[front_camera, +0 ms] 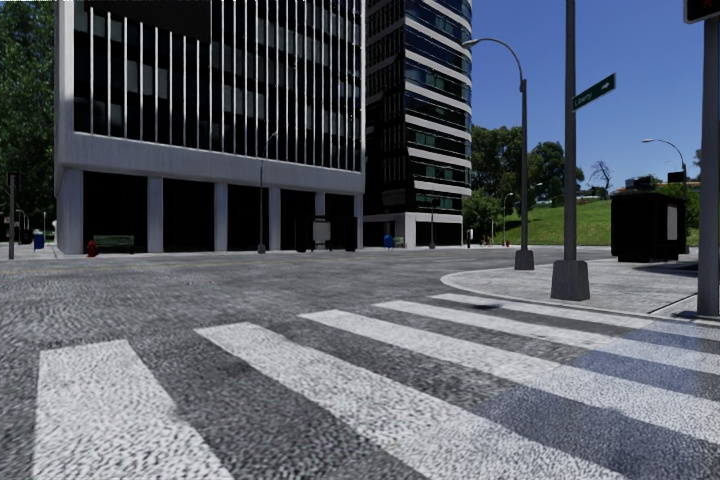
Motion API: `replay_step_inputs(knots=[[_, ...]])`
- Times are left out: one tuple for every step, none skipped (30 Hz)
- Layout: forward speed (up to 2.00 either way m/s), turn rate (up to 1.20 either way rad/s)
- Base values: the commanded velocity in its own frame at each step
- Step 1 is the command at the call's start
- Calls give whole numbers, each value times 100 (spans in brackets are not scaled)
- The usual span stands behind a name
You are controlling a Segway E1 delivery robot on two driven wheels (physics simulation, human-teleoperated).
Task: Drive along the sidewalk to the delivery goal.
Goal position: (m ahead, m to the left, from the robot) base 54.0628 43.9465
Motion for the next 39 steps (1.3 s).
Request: replay_step_inputs(knots=[[0,0],[0,0],[0,0],[0,0],[0,0],[0,0],[0,0],[0,0],[0,0],[0,0],[0,0],[0,0],[0,0],[0,0],[0,0],[0,0],[0,0],[0,0],[0,0],[0,0],[0,0],[0,0],[0,0],[0,0],[0,0],[0,0],[0,0],[0,0],[0,0],[0,0],[0,-1],[0,-17],[0,-27],[0,-29],[0,-29],[0,-30],[0,-30],[0,-31],[0,-33]])
